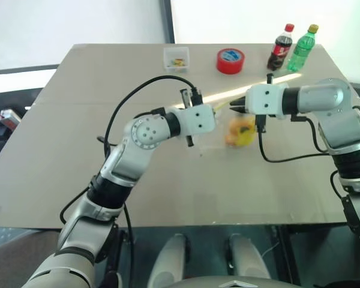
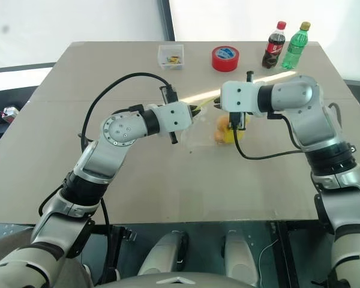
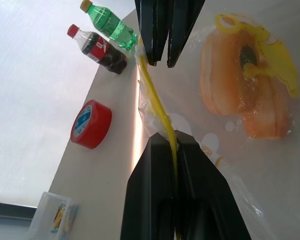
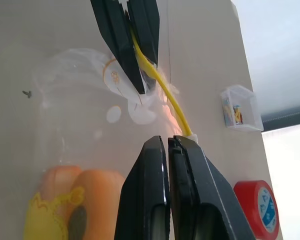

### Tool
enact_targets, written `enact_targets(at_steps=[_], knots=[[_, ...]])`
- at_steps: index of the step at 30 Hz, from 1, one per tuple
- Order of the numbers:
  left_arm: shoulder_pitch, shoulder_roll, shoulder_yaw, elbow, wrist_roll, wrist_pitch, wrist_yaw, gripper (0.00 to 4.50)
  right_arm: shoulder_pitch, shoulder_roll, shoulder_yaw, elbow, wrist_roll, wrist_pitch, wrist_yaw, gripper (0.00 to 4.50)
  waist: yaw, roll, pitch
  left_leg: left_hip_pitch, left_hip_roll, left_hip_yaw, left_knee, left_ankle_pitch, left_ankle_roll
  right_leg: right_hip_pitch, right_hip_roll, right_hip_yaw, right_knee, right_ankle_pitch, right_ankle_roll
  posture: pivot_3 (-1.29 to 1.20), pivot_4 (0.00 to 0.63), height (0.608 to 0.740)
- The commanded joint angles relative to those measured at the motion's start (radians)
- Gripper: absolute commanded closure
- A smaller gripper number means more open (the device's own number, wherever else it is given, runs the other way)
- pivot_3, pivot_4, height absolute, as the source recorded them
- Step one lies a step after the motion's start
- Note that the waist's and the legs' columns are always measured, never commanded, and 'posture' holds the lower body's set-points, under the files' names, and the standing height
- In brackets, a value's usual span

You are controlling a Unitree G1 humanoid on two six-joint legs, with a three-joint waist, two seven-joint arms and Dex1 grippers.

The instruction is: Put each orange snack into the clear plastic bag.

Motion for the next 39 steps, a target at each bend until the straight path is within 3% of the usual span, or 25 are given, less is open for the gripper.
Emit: enact_targets(at_steps=[1,3,6,7,17,22,35,37,39], knots=[[-0.012,0.002,0.017,-0.024,0.006,-0.02,0.013,4.5,-0.032,-0.012,-0.045,-0.062,0.046,0.025,0.019,4.29,0.0,0.0,0.0,0.0,0.0,0.0,0.0,0.0,0.0,0.0,0.0,0.0,0.0,0.0,0.0,0.0,0.15,0.74],[-0.012,0.001,0.016,-0.022,0.006,-0.022,0.013,4.5,-0.029,-0.021,-0.044,-0.066,0.045,0.031,0.022,4.06,0.0,0.0,0.0,0.0,0.0,0.0,0.0,0.0,0.0,0.0,0.0,0.0,0.0,0.0,0.0,0.0,0.15,0.74],[-0.012,0.001,0.015,-0.023,0.005,-0.022,0.01,4.5,-0.027,-0.027,-0.044,-0.058,0.036,0.026,0.009,3.09,0.0,0.0,0.0,0.0,0.0,0.0,0.0,0.0,0.0,0.0,0.0,0.0,0.0,0.0,0.0,0.0,0.15,0.74],[-0.011,0.001,0.015,-0.024,0.005,-0.022,0.01,4.5,-0.027,-0.027,-0.043,-0.056,0.035,0.024,0.006,2.51,0.0,0.0,0.0,0.0,0.0,0.0,0.0,0.0,0.0,0.0,0.0,0.0,0.0,0.0,0.0,0.0,0.15,0.74],[-0.008,0.004,0.015,-0.028,0.007,-0.018,0.009,4.5,-0.043,-0.025,-0.034,-0.007,0.005,-0.011,-0.02,2.51,0.0,0.0,0.0,0.0,0.0,0.0,0.0,0.0,0.0,0.0,0.0,0.0,0.0,0.0,0.0,0.0,0.15,0.74],[-0.008,0.004,0.015,-0.028,0.006,-0.018,0.008,4.5,-0.045,-0.023,-0.033,0.011,-0.002,-0.025,-0.026,3.88,0.0,0.0,0.0,0.0,0.0,0.0,0.0,0.0,0.0,0.0,0.0,0.0,0.0,0.0,0.0,0.0,0.15,0.74],[-0.005,0.001,0.013,-0.029,0.006,-0.017,0.009,4.5,-0.04,-0.024,-0.036,0.011,-0.004,-0.032,-0.021,3.88,0.0,0.0,0.0,0.0,0.0,0.0,0.0,0.0,0.0,0.0,0.0,0.0,0.0,0.0,0.0,0.0,0.15,0.74],[-0.004,0.001,0.013,-0.029,0.006,-0.018,0.009,4.5,-0.037,-0.026,-0.035,0.008,-0.002,-0.032,-0.018,4.4,0.0,0.0,0.0,0.0,0.0,0.0,0.0,0.0,0.0,0.0,0.0,0.0,0.0,0.0,0.0,0.0,0.15,0.74],[-0.003,0.002,0.013,-0.028,0.007,-0.019,0.01,4.5,-0.034,-0.028,-0.034,0.009,-0.006,-0.035,-0.018,4.45,0.0,0.0,0.0,0.0,0.0,0.0,0.0,0.0,0.0,0.0,0.0,0.0,0.0,0.0,0.0,0.0,0.15,0.74]])
